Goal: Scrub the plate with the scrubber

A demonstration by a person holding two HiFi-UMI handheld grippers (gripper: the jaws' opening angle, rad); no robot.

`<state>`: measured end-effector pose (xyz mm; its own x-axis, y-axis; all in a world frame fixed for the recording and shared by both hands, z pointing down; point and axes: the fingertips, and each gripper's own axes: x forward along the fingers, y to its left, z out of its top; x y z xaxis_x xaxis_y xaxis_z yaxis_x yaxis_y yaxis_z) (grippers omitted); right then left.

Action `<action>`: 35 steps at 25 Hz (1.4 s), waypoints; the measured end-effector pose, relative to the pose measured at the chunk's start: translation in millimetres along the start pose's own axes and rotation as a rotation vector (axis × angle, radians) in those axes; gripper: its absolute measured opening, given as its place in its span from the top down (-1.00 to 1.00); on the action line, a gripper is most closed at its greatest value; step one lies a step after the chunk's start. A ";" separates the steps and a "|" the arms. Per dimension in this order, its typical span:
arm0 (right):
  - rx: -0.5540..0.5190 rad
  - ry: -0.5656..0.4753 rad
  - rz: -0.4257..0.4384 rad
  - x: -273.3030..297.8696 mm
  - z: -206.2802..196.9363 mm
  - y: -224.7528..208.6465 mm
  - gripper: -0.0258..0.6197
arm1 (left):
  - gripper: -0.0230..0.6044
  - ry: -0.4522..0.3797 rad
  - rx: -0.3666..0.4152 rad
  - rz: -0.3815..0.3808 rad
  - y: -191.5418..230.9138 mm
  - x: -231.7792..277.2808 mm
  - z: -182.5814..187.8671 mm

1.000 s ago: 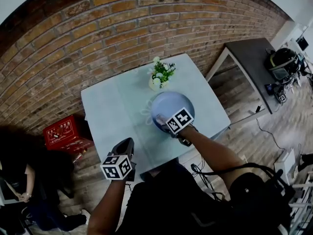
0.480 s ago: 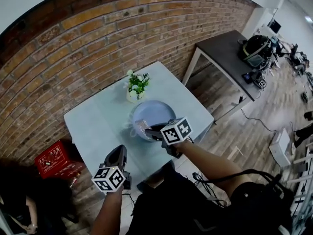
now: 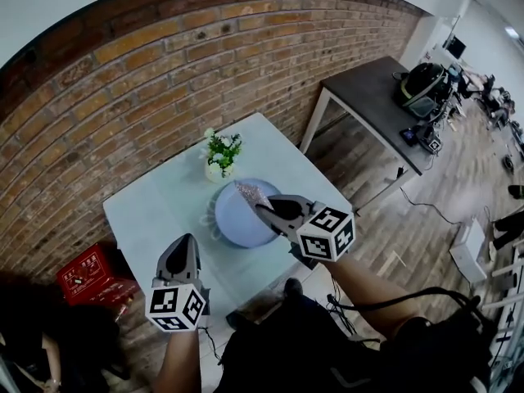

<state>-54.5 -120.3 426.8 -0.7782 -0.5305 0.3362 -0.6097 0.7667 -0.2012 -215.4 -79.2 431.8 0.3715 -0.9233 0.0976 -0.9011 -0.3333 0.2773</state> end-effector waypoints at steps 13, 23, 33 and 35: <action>-0.286 -0.156 -0.085 -56.5 60.2 -22.6 0.71 | 0.90 -0.129 0.091 0.160 -39.6 -11.1 66.8; -0.266 -0.175 -0.099 -75.3 63.0 -51.4 0.72 | 0.90 -0.135 0.127 0.238 -59.0 -3.2 79.7; -0.284 -0.183 -0.093 -81.0 70.6 -61.9 0.72 | 0.90 -0.135 0.136 0.237 -70.7 10.4 79.0; -0.285 -0.182 -0.091 -80.9 69.3 -63.4 0.72 | 0.90 -0.137 0.135 0.240 -71.0 12.0 80.0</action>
<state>36.6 -151.1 348.6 -0.7524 -0.6373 0.1662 -0.6310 0.7699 0.0958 -164.9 -81.9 336.9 0.1192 -0.9928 0.0126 -0.9844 -0.1165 0.1316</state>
